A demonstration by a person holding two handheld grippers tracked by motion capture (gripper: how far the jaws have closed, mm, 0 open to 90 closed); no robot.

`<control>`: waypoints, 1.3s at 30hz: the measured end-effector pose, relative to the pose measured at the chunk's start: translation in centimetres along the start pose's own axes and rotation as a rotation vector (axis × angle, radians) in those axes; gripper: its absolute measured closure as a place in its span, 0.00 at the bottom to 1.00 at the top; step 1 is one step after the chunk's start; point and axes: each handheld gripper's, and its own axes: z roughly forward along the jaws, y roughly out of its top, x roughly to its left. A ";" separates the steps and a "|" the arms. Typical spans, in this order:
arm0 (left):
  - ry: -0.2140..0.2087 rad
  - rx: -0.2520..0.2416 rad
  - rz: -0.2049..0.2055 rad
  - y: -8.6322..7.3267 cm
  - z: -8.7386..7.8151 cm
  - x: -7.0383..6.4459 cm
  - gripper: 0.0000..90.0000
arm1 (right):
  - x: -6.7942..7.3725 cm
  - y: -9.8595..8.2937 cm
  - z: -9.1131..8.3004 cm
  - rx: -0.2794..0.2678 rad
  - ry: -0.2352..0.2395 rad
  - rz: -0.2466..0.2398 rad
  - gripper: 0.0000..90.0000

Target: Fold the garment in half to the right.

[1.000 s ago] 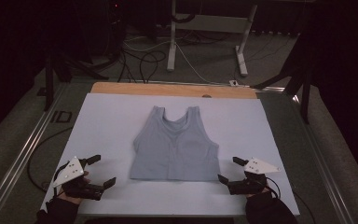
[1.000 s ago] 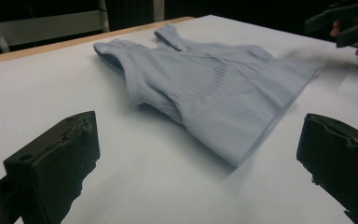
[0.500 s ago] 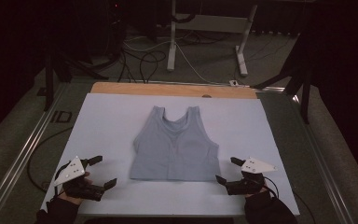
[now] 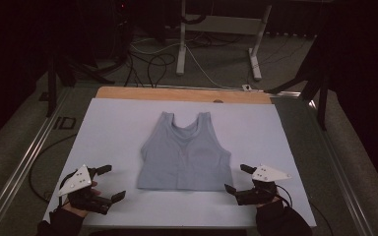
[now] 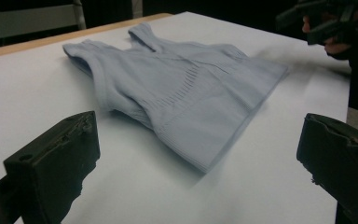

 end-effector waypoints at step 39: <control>-0.035 0.047 0.033 6.9 0.9 -0.8 0.00 | -0.7 11.0 1.9 -0.085 0.028 -0.098 0.09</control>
